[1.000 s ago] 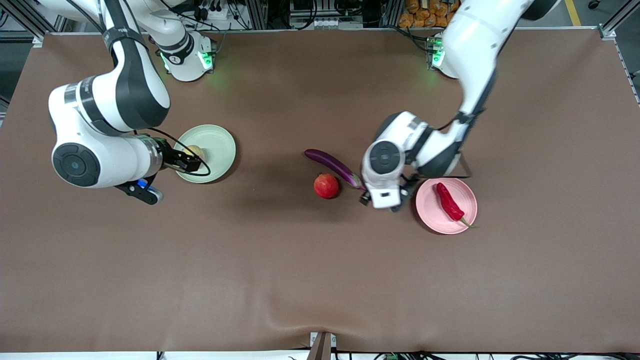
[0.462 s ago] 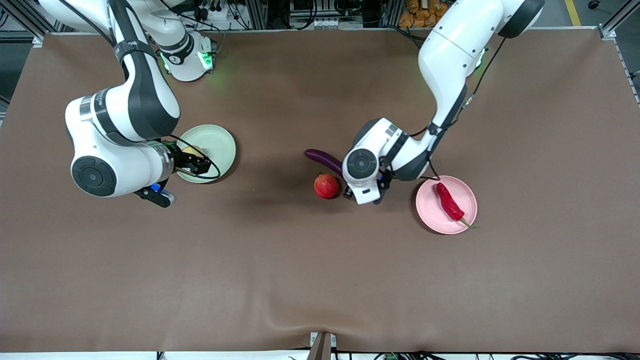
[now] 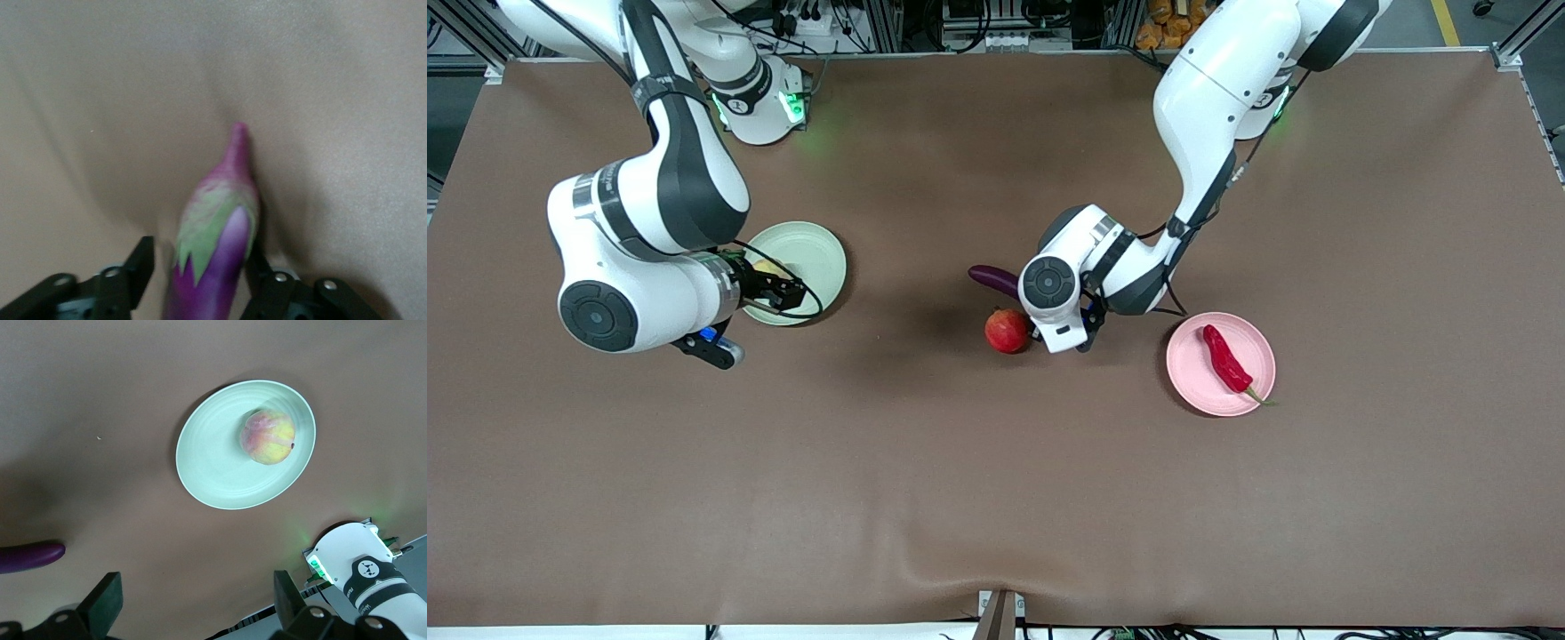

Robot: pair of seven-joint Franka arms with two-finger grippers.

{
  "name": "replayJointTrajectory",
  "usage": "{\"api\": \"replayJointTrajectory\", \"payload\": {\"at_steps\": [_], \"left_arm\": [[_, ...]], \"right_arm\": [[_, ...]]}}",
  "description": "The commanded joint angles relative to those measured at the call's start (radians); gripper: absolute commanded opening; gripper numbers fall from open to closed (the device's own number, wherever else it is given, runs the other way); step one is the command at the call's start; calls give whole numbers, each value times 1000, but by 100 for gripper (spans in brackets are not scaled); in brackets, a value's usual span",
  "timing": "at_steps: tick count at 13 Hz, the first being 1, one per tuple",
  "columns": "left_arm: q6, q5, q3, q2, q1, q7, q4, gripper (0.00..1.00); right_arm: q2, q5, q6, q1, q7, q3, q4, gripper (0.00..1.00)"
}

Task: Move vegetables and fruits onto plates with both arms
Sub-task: 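Release the chili and reach the left gripper to the purple eggplant, then grasp the eggplant with the left gripper while the right gripper grasps the apple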

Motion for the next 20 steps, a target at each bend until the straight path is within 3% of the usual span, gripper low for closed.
{"api": "replayJointTrajectory", "payload": {"at_steps": [1,3,6,11,13,16,20], "left_arm": [[-15,1,10,3,-9,-18,7,0],[-59,28,10,-25,5,2,16,0],[-257,41,-1,-82,14,140,21,0],[-535,27,8,-220,86,530,47,0],[-548,74,25,-214,157,657,91,0],[-546,241,37,-148,203,803,142,0],[-441,327,44,-131,327,947,159,0]], "right_arm": [[16,12,-12,9,22,0,24,100],[27,76,3,40,103,0,22,100],[53,186,138,116,301,0,18,100],[209,271,590,284,534,0,21,100],[271,280,752,334,591,0,21,100],[337,277,941,408,720,0,22,100],[384,274,1006,442,733,0,21,100]]}}
